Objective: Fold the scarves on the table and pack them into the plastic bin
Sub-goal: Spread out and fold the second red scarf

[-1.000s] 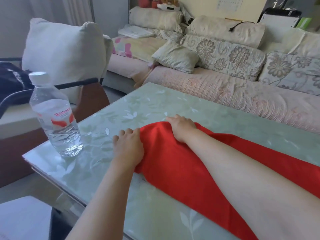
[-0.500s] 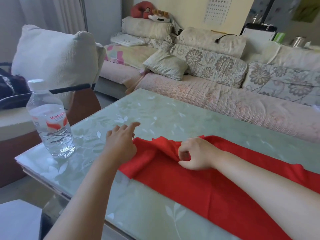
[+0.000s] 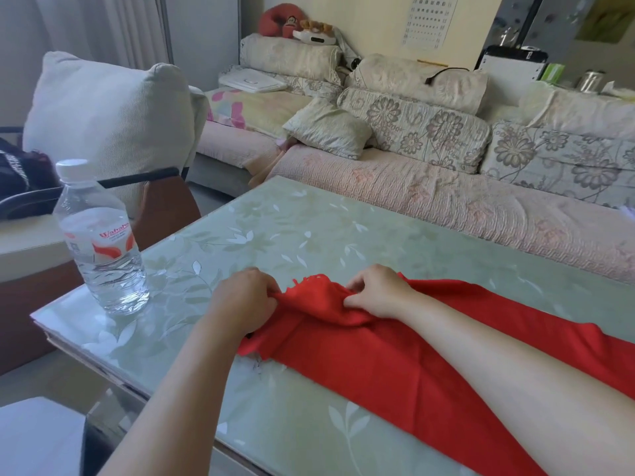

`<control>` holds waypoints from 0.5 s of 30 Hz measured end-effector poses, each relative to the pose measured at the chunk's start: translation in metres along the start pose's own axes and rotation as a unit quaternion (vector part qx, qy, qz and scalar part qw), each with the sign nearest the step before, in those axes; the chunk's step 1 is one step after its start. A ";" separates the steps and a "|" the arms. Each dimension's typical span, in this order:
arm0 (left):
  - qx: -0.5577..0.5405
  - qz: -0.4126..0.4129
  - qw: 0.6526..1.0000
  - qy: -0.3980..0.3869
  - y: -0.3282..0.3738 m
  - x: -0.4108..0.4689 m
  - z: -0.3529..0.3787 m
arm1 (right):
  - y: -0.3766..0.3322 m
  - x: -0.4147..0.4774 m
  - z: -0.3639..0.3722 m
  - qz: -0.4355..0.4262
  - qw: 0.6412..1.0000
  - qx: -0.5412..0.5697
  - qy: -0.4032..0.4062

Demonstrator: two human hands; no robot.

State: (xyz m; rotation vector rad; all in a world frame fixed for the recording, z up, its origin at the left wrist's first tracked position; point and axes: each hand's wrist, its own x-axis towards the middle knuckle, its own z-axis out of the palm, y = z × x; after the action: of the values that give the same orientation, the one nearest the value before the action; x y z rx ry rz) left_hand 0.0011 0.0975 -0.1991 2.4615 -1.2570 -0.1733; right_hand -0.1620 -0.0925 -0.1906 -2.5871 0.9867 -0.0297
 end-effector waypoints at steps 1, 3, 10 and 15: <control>-0.017 -0.006 1.000 0.015 -0.001 0.002 0.000 | -0.002 0.003 -0.001 0.003 1.000 0.020 0.018; -0.041 -0.016 0.998 0.049 -0.002 0.006 -0.001 | -0.003 0.011 -0.003 0.010 0.997 0.064 0.042; -0.069 -0.059 0.989 0.112 0.001 0.016 -0.007 | -0.018 0.045 -0.015 0.017 0.991 0.043 0.128; -0.196 -0.124 0.939 0.255 -0.004 0.026 -0.015 | -0.066 0.098 -0.037 0.017 0.966 0.099 0.239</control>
State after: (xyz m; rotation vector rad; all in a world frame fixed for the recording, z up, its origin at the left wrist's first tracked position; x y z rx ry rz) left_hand 0.0239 0.0832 -0.1850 2.1117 -0.6208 0.1355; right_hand -0.0517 -0.1227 -0.1436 -2.4216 1.1176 -0.7357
